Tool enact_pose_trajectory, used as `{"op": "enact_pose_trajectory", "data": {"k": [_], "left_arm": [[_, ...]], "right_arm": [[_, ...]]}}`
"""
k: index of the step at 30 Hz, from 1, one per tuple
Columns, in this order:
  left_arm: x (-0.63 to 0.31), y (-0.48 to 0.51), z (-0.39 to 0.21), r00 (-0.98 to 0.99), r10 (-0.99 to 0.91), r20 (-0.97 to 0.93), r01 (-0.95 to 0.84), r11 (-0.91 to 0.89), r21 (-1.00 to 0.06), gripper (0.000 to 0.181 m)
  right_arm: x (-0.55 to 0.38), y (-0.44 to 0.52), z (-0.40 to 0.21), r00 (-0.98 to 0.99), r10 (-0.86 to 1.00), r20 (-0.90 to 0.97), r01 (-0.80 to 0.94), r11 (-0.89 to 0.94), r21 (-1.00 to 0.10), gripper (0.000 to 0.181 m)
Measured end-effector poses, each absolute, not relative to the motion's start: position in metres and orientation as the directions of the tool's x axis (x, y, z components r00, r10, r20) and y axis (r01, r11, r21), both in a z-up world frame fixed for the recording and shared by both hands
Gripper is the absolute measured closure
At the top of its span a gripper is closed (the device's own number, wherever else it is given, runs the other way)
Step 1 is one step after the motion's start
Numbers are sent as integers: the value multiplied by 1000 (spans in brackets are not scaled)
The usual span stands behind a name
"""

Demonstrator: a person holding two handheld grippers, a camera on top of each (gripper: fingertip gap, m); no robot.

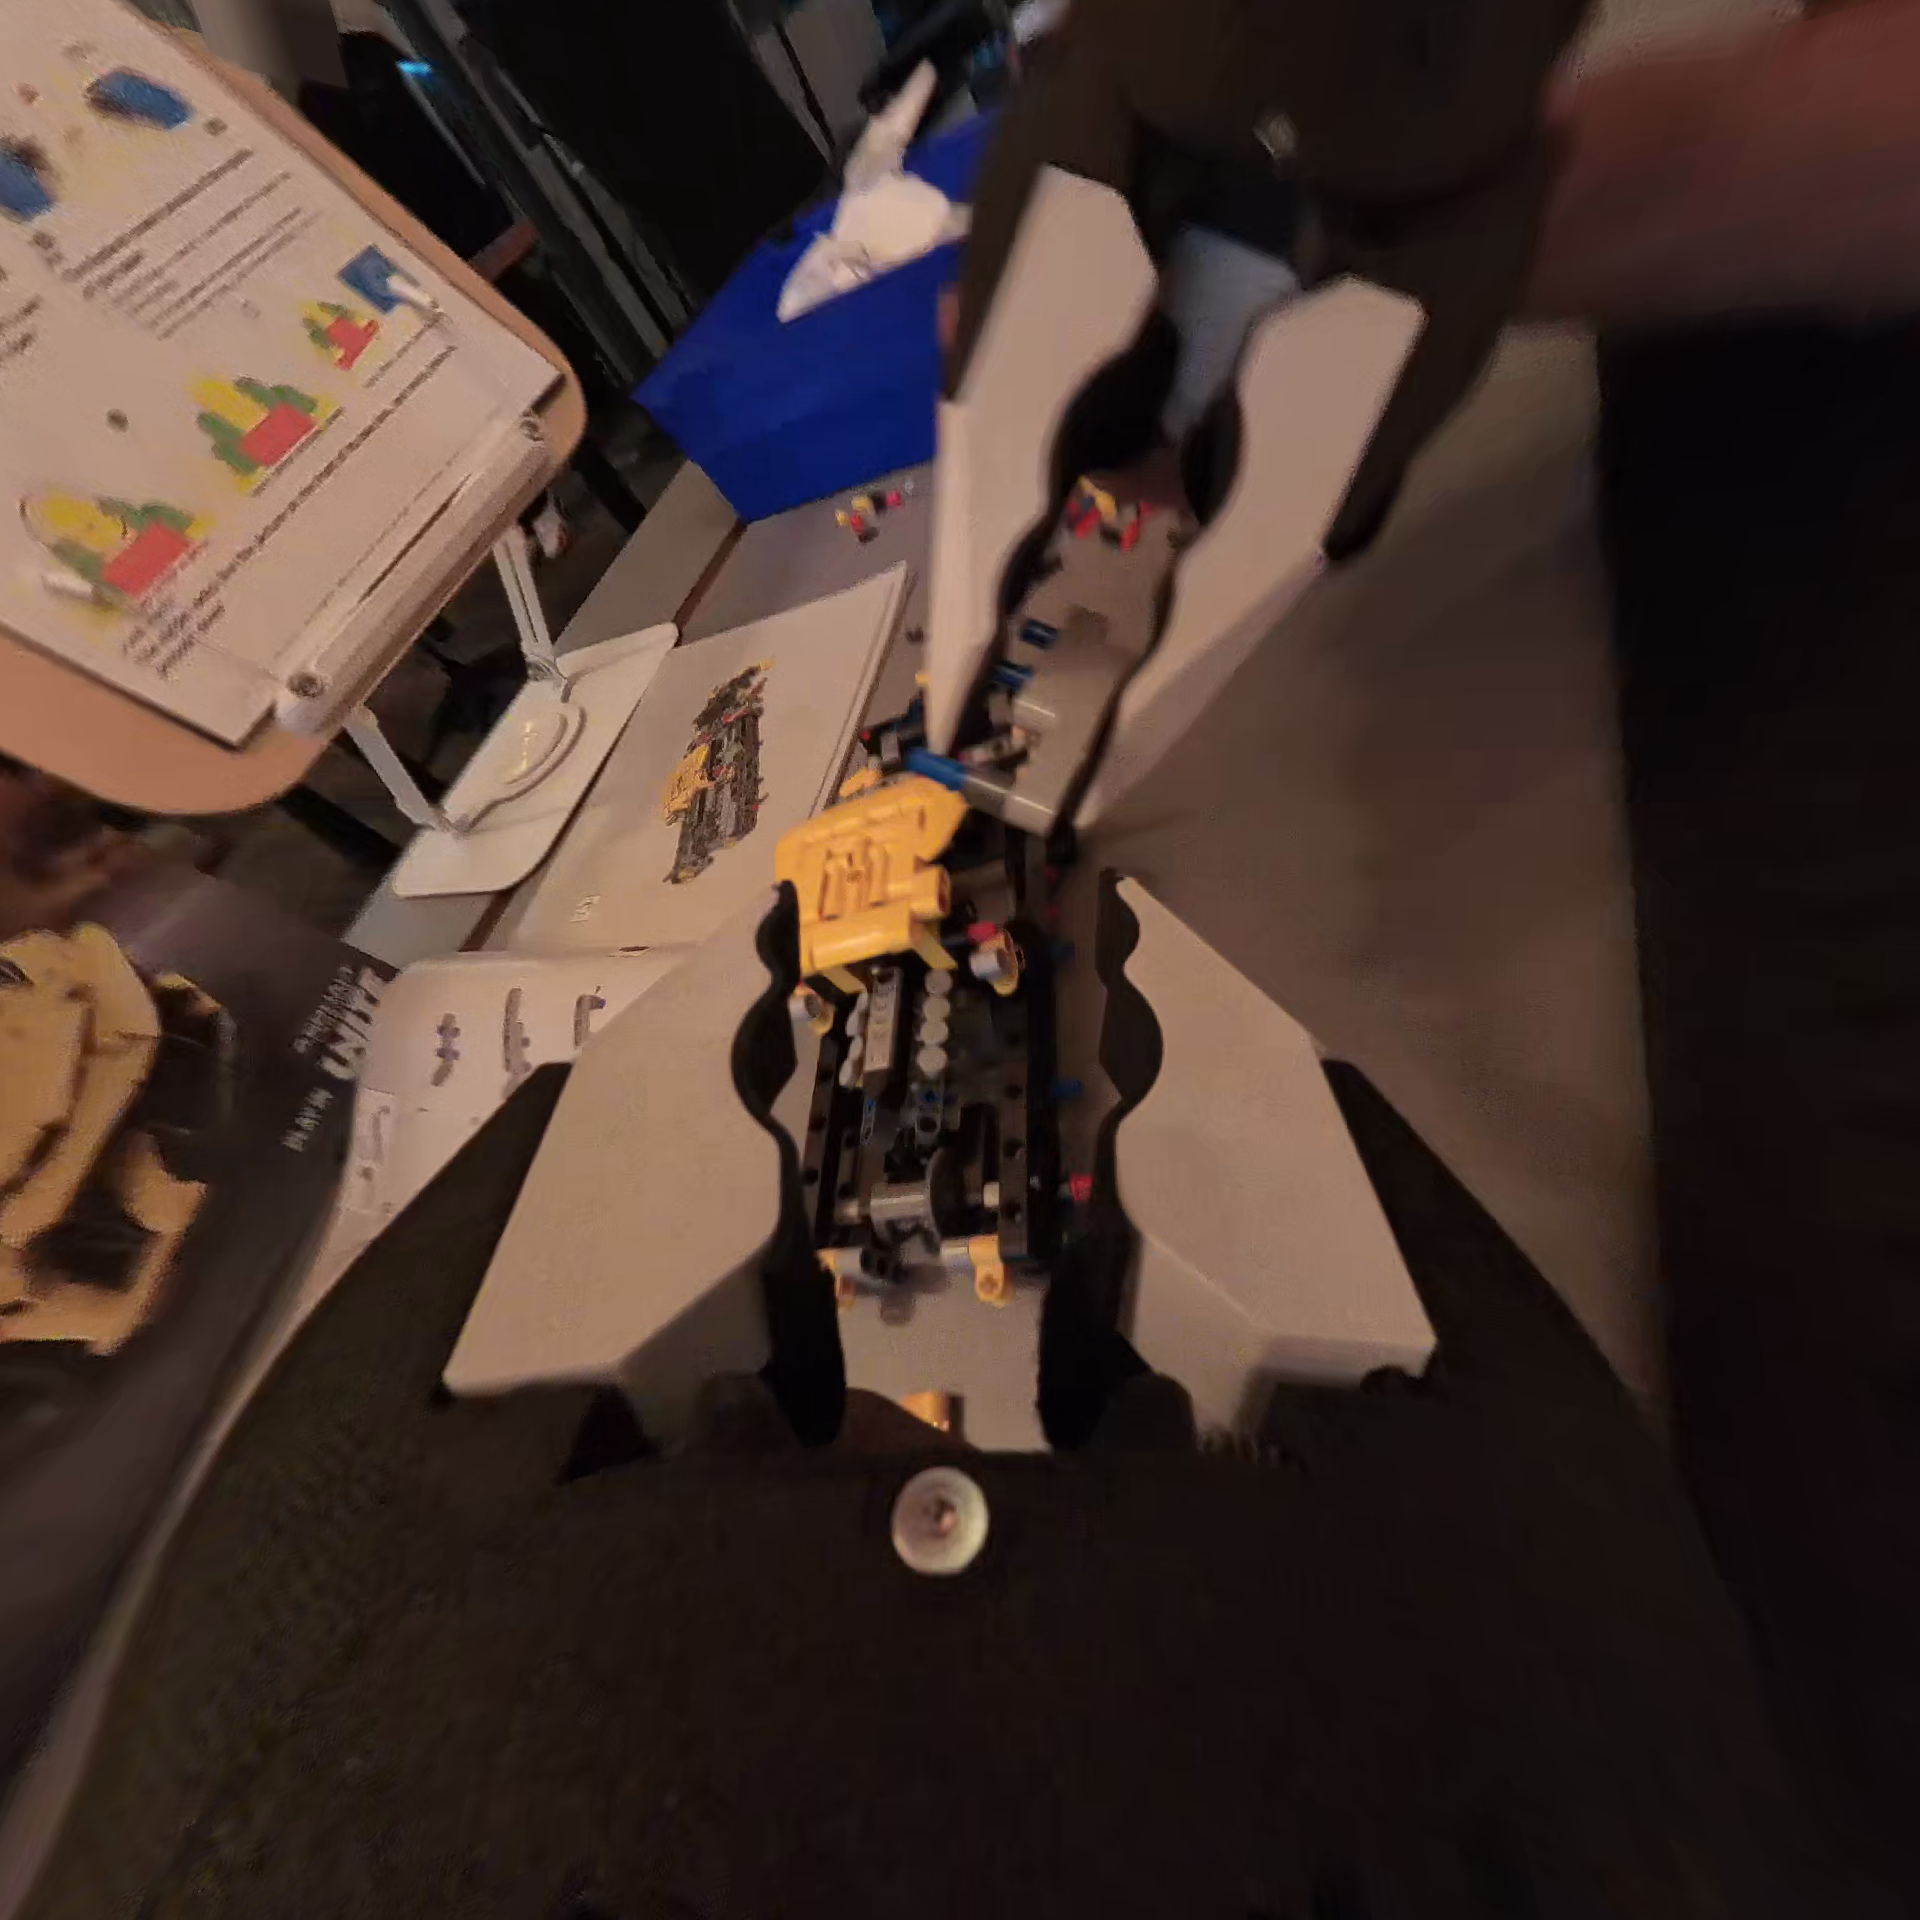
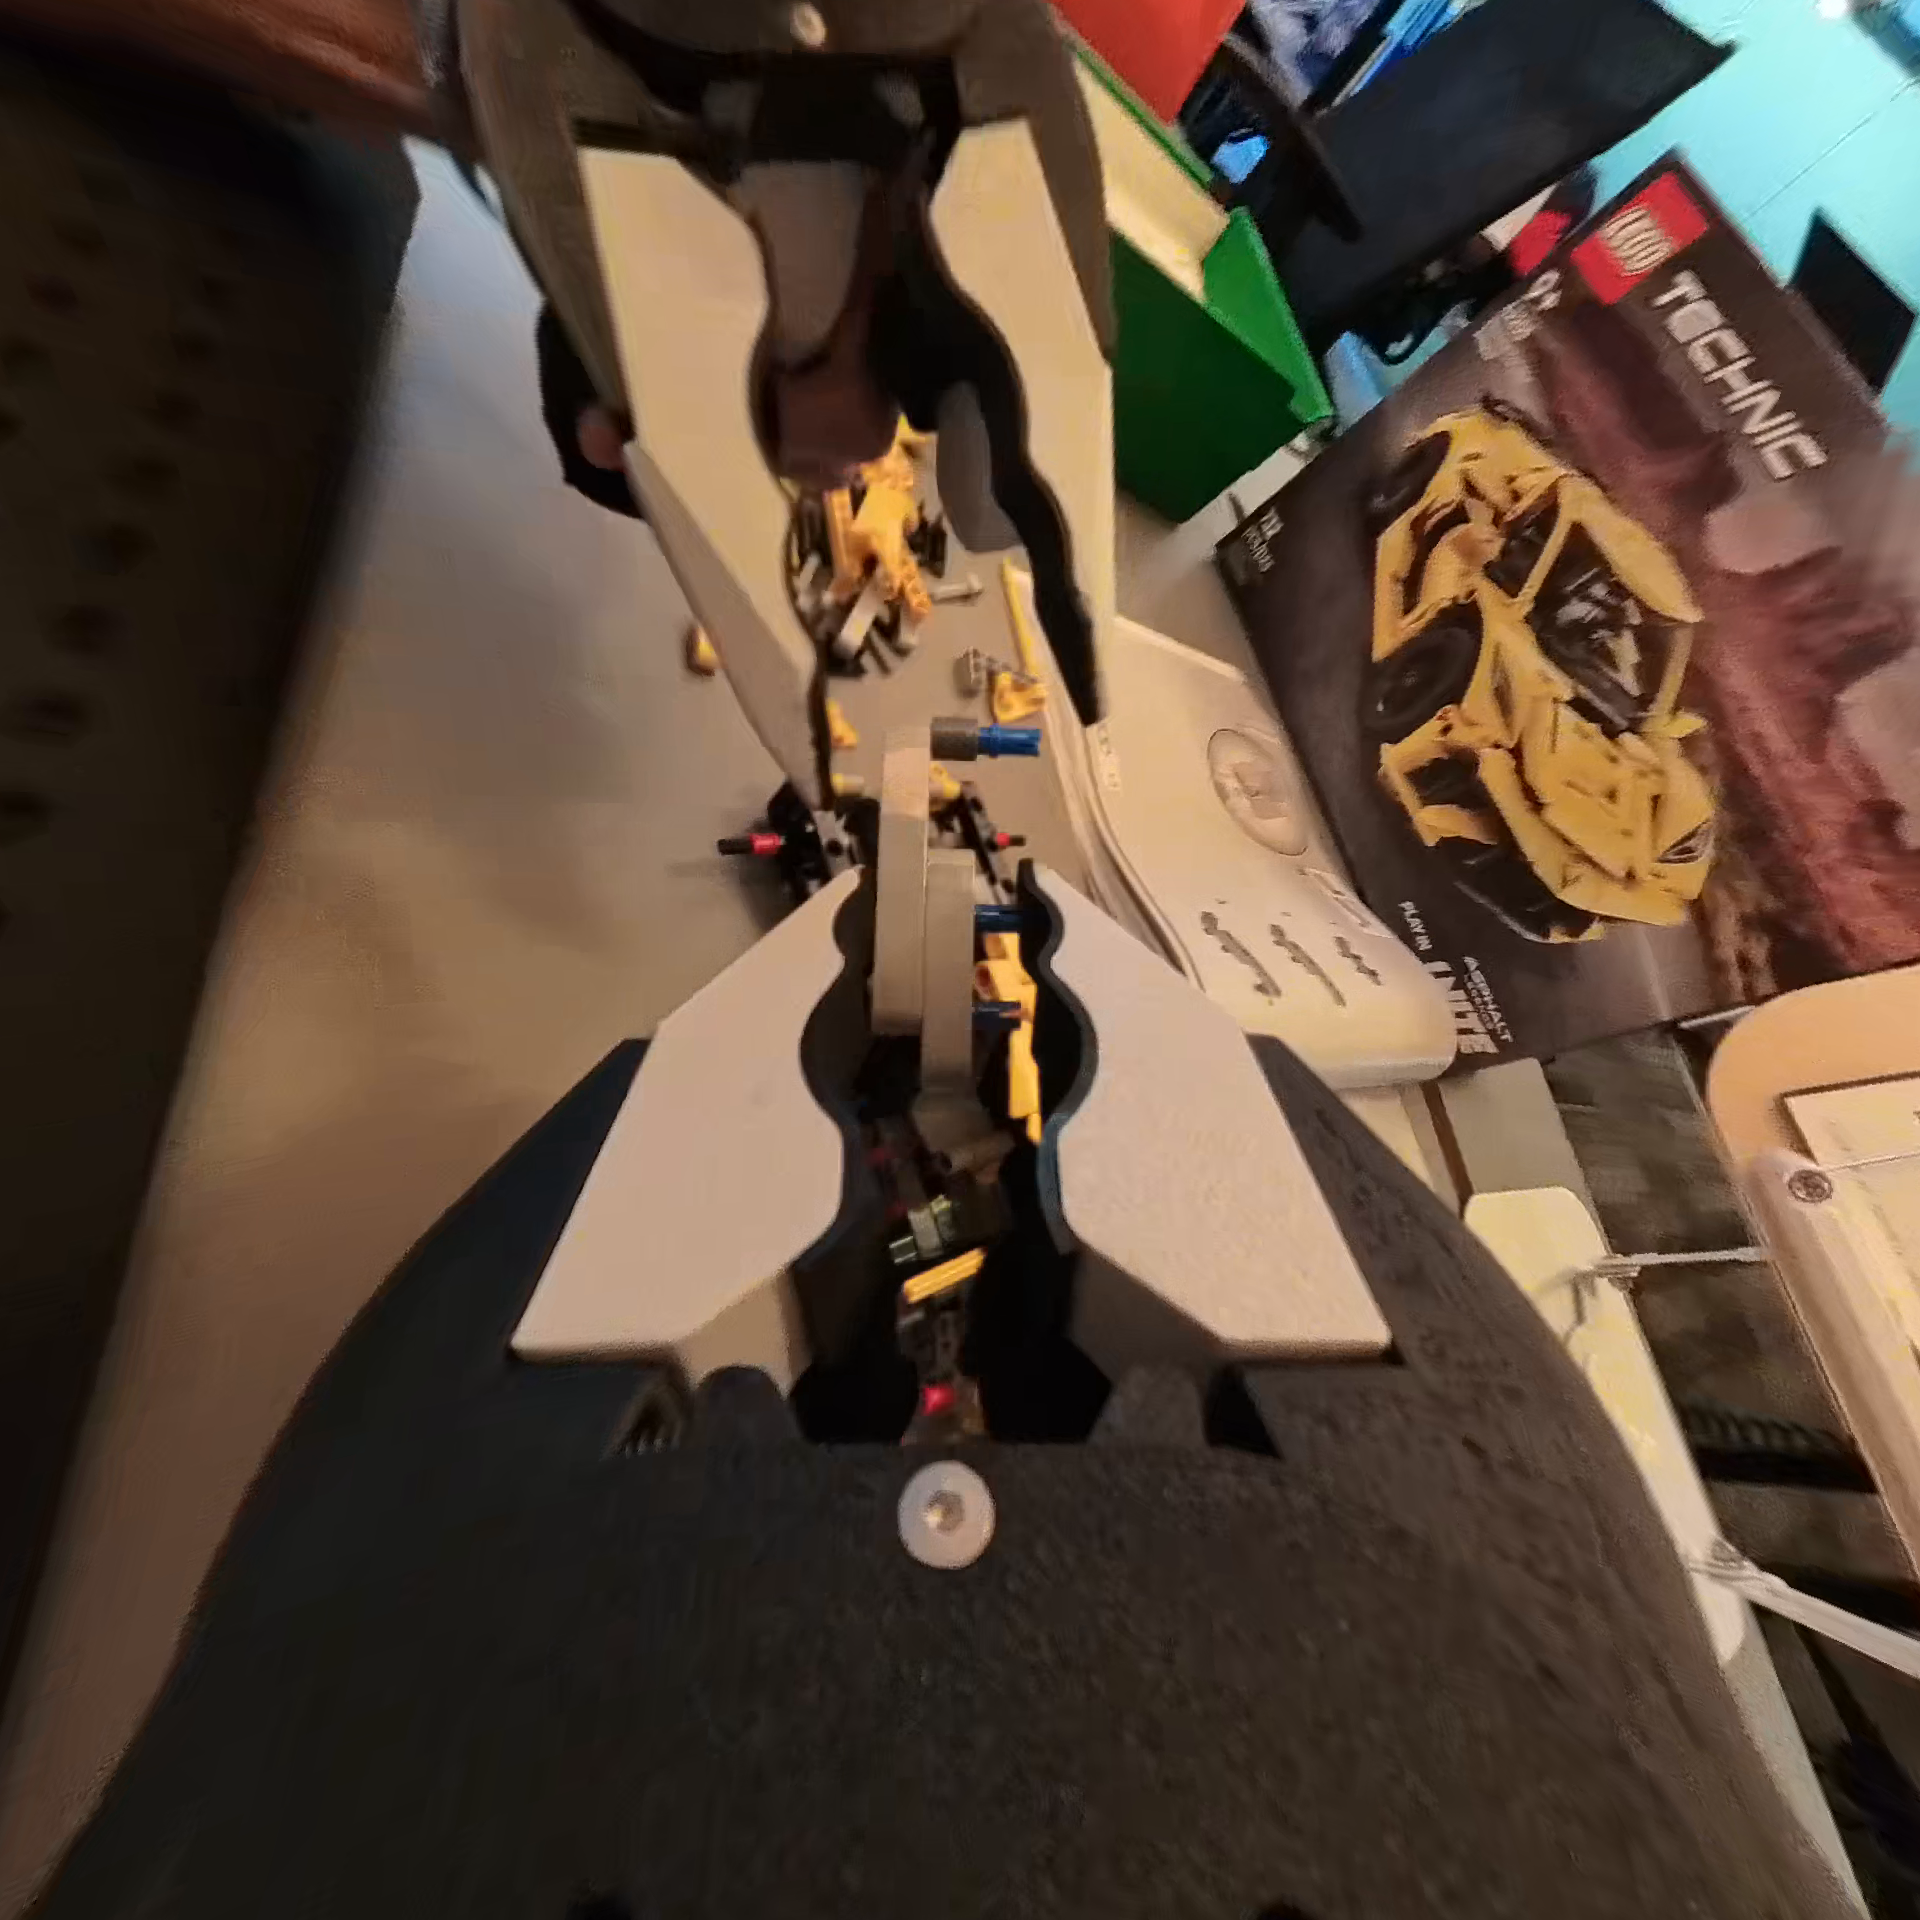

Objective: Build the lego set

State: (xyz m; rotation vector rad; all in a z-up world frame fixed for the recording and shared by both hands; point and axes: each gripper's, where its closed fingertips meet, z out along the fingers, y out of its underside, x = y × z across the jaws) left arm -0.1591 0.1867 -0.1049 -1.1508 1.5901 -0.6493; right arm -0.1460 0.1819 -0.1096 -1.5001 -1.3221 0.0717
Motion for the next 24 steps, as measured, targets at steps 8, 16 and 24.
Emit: {"op": "enact_pose_trajectory", "data": {"k": [8,16,24], "left_arm": [[-158,175,-136,-155,-785,-599,-524,580,-624,126],[-157,175,-144,-199,-742,-640,-567,620,-542,153],[-157,175,-145,-220,-719,-659,-569,643,-512,153]], "right_arm": [[-156,173,-139,225,742,632,802,227,-552,156],[-157,173,-141,235,763,603,800,201,-566,156],[-156,173,-141,229,744,627,814,206,-543,156]]}}
